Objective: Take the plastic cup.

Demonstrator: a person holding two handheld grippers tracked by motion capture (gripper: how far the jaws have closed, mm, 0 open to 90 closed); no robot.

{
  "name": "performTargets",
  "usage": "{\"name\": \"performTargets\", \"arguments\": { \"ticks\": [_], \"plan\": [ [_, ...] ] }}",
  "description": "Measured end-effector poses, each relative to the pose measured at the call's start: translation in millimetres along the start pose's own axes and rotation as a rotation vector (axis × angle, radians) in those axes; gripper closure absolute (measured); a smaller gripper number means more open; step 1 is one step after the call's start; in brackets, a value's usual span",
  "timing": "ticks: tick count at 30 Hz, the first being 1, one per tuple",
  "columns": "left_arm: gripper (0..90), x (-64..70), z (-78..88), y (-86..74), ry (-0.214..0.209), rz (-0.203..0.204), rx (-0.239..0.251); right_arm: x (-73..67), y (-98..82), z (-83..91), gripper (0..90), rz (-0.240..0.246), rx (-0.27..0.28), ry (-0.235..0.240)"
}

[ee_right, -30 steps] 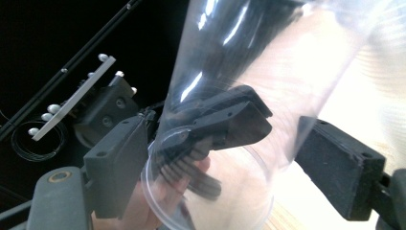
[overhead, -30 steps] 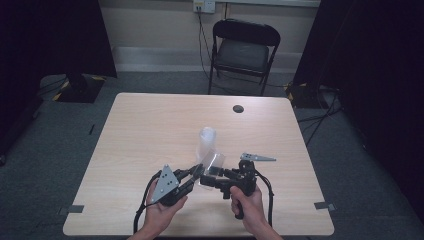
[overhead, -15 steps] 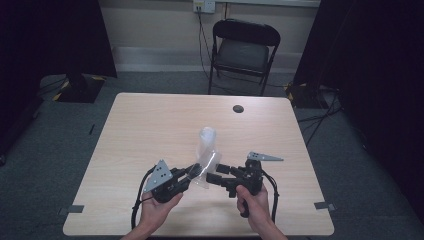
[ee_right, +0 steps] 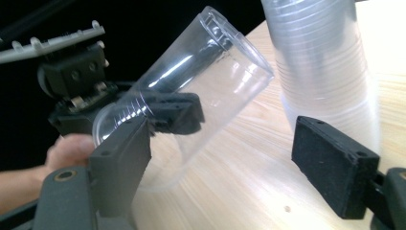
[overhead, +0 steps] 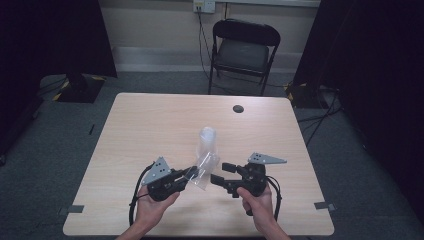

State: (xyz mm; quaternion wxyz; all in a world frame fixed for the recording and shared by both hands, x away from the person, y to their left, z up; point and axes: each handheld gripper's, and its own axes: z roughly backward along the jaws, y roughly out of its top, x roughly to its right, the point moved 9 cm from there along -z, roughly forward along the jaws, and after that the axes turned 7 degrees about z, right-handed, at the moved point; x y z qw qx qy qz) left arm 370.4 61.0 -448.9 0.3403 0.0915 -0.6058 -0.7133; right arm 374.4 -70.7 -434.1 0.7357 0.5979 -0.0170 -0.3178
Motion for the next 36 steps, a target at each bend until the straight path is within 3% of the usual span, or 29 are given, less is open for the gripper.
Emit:
{"name": "performTargets", "arguments": {
  "ticks": [7, 14, 15, 22, 27, 30, 36],
  "plan": [
    [83.1, -3.6, 1.6, -3.3, -0.006, 0.043, -0.055, 0.6, -9.3, 2.4, 21.7, 0.056, -0.042, -0.021],
    [84.3, -4.0, 2.3, -10.3, -0.011, 0.046, -0.159, -1.5, -14.3, 8.6, 23.8, 0.139, -0.073, -0.04],
    [84.6, -4.0, 1.7, -11.5, 0.0, 0.028, -0.174, -1.7, -14.9, 9.0, 23.7, 0.146, -0.076, -0.042],
    [86.1, 4.1, 0.8, -20.8, -0.045, -0.022, -0.287, -5.1, -17.0, 11.5, 21.4, 0.249, -0.107, -0.032],
    [86.4, 5.7, 0.5, -30.0, -0.086, 0.003, -0.371, -9.7, -12.1, 10.8, 22.1, 0.32, -0.117, -0.021],
    [86.5, 4.8, 1.7, -35.3, -0.088, 0.009, -0.427, -12.4, -13.4, 7.9, 22.2, 0.366, -0.137, -0.022],
    [86.6, 3.0, 2.6, -39.7, -0.103, 0.021, -0.478, -16.9, -19.6, 1.1, 22.3, 0.446, -0.18, -0.01]
  ]
}}
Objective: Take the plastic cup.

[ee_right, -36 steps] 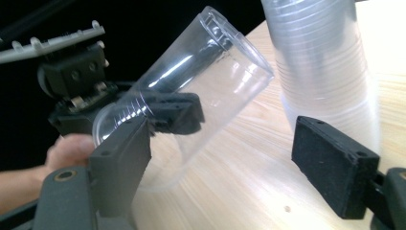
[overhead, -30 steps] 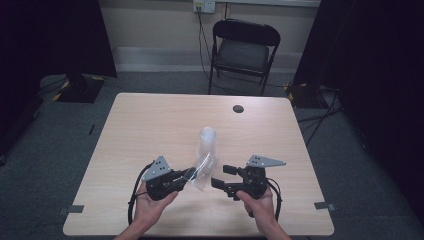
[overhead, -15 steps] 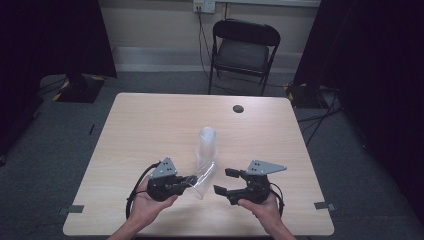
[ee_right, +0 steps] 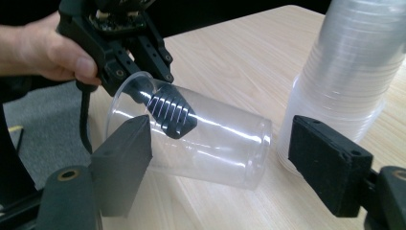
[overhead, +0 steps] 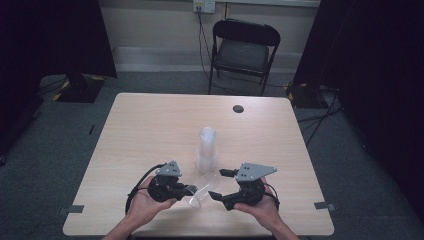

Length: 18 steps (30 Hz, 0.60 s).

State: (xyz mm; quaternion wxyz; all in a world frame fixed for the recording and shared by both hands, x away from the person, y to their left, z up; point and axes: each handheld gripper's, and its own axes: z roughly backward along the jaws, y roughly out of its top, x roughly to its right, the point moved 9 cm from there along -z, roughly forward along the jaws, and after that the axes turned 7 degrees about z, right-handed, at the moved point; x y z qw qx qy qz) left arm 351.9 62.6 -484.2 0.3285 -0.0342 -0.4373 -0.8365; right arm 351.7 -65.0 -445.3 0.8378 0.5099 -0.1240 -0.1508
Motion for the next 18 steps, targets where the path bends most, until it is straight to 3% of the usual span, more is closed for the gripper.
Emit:
{"name": "performTargets", "arguments": {
  "ticks": [4, 10, 11, 12, 15, 16, 17, 18],
  "plan": [
    [86.7, -6.6, -0.9, -1.8, 0.017, 0.016, -0.028, -0.7, -1.9, -3.2, 22.3, 0.037, -0.033, -0.005],
    [86.9, -8.7, -0.2, -1.4, -0.01, 0.051, -0.061, -2.1, -4.6, -9.1, 21.9, 0.114, -0.095, -0.014],
    [87.2, -8.5, 0.3, -0.6, -0.012, 0.048, -0.065, -4.6, -6.4, -12.1, 21.6, 0.152, -0.117, -0.015],
    [87.2, -7.4, 0.8, 0.4, -0.021, 0.049, -0.067, -4.6, -6.4, -12.1, 21.6, 0.152, -0.117, -0.015],
    [88.0, -5.5, 2.8, 3.8, -0.04, 0.057, -0.092, -12.0, -9.5, -17.8, 22.2, 0.255, -0.152, -0.017],
    [88.1, -5.5, 2.8, 3.8, -0.04, 0.057, -0.092, -12.0, -9.5, -17.8, 22.2, 0.255, -0.152, -0.017],
    [88.0, -5.3, 3.1, 5.1, -0.064, 0.074, -0.095, -15.8, -8.9, -19.3, 22.4, 0.315, -0.154, -0.037],
    [88.1, -5.3, 3.1, 5.1, -0.064, 0.074, -0.095, -15.8, -8.9, -19.3, 22.4, 0.315, -0.154, -0.037]
  ]
}}
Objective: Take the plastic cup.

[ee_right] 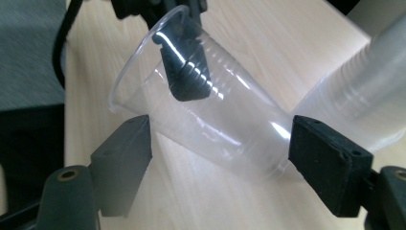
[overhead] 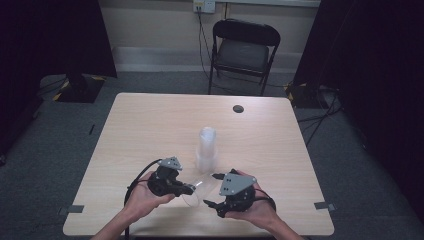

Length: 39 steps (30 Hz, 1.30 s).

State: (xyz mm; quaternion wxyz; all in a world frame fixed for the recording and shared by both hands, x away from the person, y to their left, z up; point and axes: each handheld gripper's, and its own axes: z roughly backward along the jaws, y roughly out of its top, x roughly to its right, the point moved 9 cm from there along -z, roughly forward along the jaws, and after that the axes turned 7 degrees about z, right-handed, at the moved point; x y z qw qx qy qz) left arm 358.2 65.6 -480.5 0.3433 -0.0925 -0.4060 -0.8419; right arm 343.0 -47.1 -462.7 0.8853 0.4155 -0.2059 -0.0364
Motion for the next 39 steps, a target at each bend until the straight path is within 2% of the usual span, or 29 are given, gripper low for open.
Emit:
{"name": "performTargets", "arguments": {
  "ticks": [1, 2, 3, 4, 7, 8, 9, 12, 13, 14, 15, 20, 26, 28, 29, 31, 32, 34, 36, 37, 38, 39],
  "plan": [
    [88.1, 0.7, -0.3, 0.0, -0.01, 0.014, -0.006, -3.3, 1.9, -1.5, 22.1, 0.048, -0.006, -0.009],
    [88.1, 0.4, -0.7, 0.0, -0.008, 0.016, -0.011, -3.3, 1.9, -1.5, 22.1, 0.048, -0.006, -0.009],
    [88.1, 1.1, -0.2, -0.1, -0.019, 0.016, -0.027, -5.7, 2.5, -3.4, 21.8, 0.098, -0.02, -0.025],
    [88.2, 1.1, -0.2, -0.1, -0.019, 0.016, -0.027, -5.7, 2.5, -3.4, 21.8, 0.098, -0.02, -0.025],
    [88.3, 0.8, -1.7, -0.2, -0.004, 0.03, -0.051, -9.6, 0.9, -8.6, 19.9, 0.155, -0.045, -0.024],
    [88.3, 0.8, -1.7, -0.2, -0.004, 0.03, -0.051, -9.6, 0.9, -8.6, 19.9, 0.155, -0.045, -0.024],
    [88.3, 0.1, -2.1, -0.5, 0.002, 0.023, -0.063, -10.3, -0.8, -11.6, 18.9, 0.185, -0.064, -0.034],
    [88.3, 1.1, -4.7, 1.9, 0.004, 0.036, -0.072, -11.3, -2.8, -16.4, 16.6, 0.21, -0.086, -0.047],
    [88.3, 1.6, -7.0, 2.3, 0.003, 0.042, -0.09, -10.7, -2.8, -17.6, 16.5, 0.215, -0.087, -0.049],
    [88.3, 1.6, -7.0, 2.3, 0.003, 0.042, -0.09, -10.7, -2.8, -17.6, 16.5, 0.215, -0.087, -0.049],
    [88.3, 5.0, -10.5, 3.7, -0.024, 0.039, -0.095, -10.4, -2.9, -20.1, 15.7, 0.223, -0.091, -0.054],
    [88.3, 9.4, -15.1, 6.8, -0.033, 0.047, -0.098, -11.5, -4.1, -24.4, 15.6, 0.222, -0.104, -0.049],
    [88.2, 6.9, -16.1, 9.8, -0.024, 0.07, -0.092, -8.8, -5.0, -26.1, 16.3, 0.209, -0.107, -0.054],
    [88.1, 5.1, -16.1, 9.8, -0.007, 0.072, -0.097, -8.0, -4.6, -27.7, 16.2, 0.207, -0.115, -0.061],
    [88.1, 5.2, -16.0, 9.9, -0.022, 0.07, -0.103, -8.8, -4.1, -29.8, 16.4, 0.217, -0.123, -0.064],
    [88.0, 5.0, -16.5, 10.0, -0.01, 0.075, -0.105, -9.7, -3.1, -31.8, 16.7, 0.228, -0.125, -0.062],
    [88.0, 5.9, -16.8, 9.9, -0.026, 0.078, -0.112, -9.7, -3.1, -31.8, 16.7, 0.228, -0.125, -0.062],
    [87.9, 5.3, -17.2, 11.0, -0.021, 0.078, -0.111, -11.2, -1.0, -34.5, 17.2, 0.245, -0.121, -0.057],
    [88.1, 6.2, -17.8, 13.3, -0.021, 0.083, -0.096, -11.6, -0.4, -34.7, 18.7, 0.236, -0.12, -0.056],
    [88.1, 4.3, -16.3, 15.5, -0.002, 0.087, -0.088, -9.9, 0.8, -34.5, 21.9, 0.233, -0.109, -0.056],
    [87.8, 4.3, -16.3, 15.5, -0.002, 0.087, -0.088, -9.9, 0.8, -34.5, 21.9, 0.233, -0.109, -0.056],
    [87.1, 2.9, -14.6, 17.6, 0.0, 0.099, -0.072, -8.7, 1.3, -33.4, 25.6, 0.209, -0.1, -0.057]
  ]
}}
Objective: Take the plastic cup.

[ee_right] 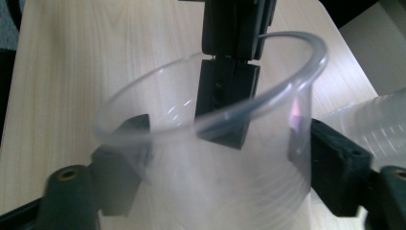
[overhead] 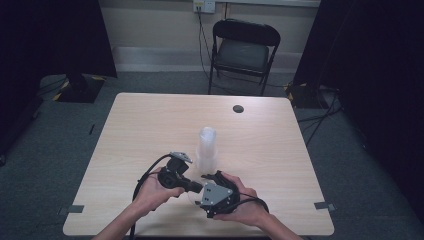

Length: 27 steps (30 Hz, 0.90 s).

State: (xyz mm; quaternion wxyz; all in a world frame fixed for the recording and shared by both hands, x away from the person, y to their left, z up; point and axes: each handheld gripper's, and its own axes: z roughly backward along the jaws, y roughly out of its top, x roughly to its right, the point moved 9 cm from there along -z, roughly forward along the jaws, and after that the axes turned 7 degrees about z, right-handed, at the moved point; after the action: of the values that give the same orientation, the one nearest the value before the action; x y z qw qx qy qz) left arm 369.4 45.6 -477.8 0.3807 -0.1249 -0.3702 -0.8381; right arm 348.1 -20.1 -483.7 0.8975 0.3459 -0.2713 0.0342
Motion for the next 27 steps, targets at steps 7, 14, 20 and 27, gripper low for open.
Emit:
{"name": "performTargets", "arguments": {
  "ticks": [7, 14, 20, 27],
  "plan": [
    [85.8, -1.1, 1.2, 3.0, 0.014, 0.014, 0.029, 3.7, 0.8, 2.0, 28.0, -0.027, 0.024, -0.014],
    [81.4, -1.1, 1.2, 5.9, 0.003, 0.029, 0.055, 6.5, -1.0, 3.5, 30.3, -0.072, 0.038, -0.009],
    [77.1, 0.5, 3.0, 8.2, 0.004, 0.019, 0.087, 10.7, -1.6, 4.6, 30.8, -0.13, 0.059, -0.007],
    [72.8, 2.8, 5.4, 8.7, 0.009, -0.007, 0.114, 12.8, -4.7, 5.7, 31.0, -0.17, 0.065, -0.004]
  ]
}}
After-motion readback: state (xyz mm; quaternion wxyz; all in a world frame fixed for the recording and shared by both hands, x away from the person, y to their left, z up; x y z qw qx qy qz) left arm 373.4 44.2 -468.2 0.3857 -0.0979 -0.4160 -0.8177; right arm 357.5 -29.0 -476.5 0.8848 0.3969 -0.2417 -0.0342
